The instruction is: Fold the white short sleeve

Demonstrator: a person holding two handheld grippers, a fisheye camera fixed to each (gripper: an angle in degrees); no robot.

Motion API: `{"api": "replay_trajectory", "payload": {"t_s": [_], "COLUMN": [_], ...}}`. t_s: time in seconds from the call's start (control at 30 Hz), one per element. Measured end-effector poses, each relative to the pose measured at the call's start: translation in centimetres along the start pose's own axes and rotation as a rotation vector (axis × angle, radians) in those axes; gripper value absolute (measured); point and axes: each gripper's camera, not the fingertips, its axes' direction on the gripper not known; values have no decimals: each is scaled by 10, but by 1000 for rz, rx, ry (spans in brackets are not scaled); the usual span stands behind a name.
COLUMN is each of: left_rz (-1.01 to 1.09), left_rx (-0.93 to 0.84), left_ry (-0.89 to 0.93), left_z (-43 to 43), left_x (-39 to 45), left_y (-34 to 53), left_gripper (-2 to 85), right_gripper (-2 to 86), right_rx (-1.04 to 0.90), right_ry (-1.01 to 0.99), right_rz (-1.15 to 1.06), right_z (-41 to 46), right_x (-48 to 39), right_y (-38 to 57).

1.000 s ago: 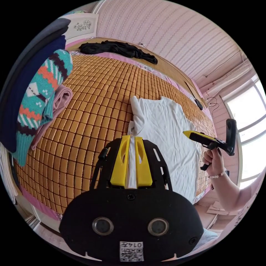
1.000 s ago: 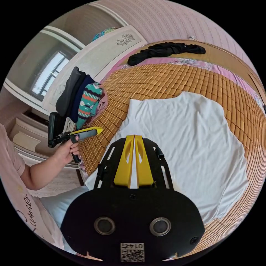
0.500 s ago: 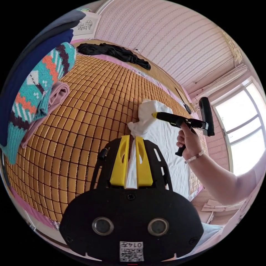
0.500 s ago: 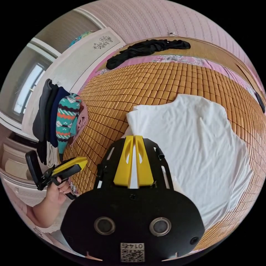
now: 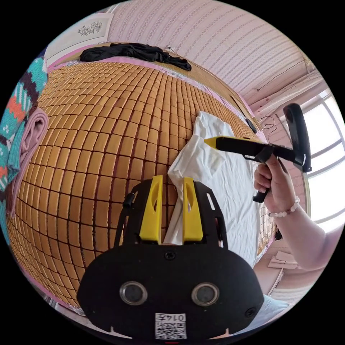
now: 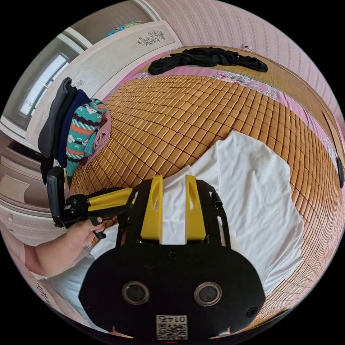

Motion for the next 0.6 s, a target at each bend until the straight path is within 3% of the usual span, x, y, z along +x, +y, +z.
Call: {"api": "replay_trajectory", "payload": {"t_s": [0.2, 0.6], "left_rz": [66, -55], "left_rx": [-7, 162], "left_ry": [-8, -40], "left_z": [-5, -78], "left_x": [-2, -27], "left_y": [4, 38], "left_gripper": [13, -7], "right_gripper": [12, -4], "right_rx": [-138, -42], "right_ry": [152, -103], "right_rz": [-60, -273], "right_z": [61, 59], "right_x": [-9, -64], "right_y": [-44, -98]}}
